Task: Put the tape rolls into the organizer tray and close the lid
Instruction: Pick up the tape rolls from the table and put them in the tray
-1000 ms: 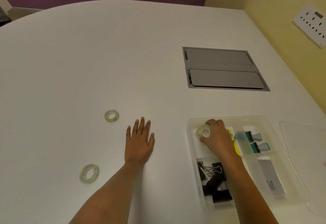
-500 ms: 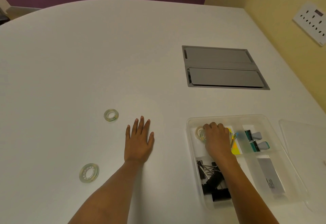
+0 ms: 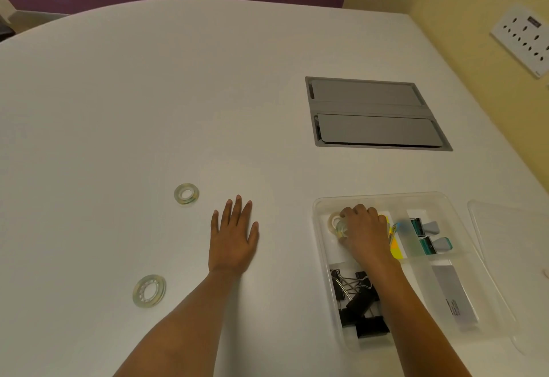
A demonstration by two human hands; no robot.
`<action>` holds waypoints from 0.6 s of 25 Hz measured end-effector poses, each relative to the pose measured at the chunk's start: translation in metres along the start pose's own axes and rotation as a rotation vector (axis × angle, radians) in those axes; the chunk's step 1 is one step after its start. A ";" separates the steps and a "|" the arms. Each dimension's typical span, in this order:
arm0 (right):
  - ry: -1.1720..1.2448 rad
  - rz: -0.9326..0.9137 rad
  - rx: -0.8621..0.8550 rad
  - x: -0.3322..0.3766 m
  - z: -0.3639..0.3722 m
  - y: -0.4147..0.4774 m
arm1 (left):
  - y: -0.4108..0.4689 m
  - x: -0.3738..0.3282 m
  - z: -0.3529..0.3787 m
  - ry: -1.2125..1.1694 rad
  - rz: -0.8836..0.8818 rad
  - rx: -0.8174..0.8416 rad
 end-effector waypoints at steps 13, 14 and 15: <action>0.551 -0.248 -0.296 0.129 -0.111 0.014 | 0.001 -0.002 -0.001 0.001 0.024 -0.015; 0.556 -0.299 -0.288 0.149 -0.115 0.018 | 0.001 -0.004 -0.003 0.001 0.029 -0.017; 0.547 -0.348 -0.278 0.170 -0.119 0.022 | -0.001 -0.006 -0.004 0.037 0.030 -0.009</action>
Point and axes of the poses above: each hand's wrist, its own y-axis towards the middle knuckle, its own z-axis out of the palm, x = y × z, the point moved 8 cm from there along y, towards the middle knuckle, and after that the axes turned 13 degrees about -y, right-handed, at the moved point
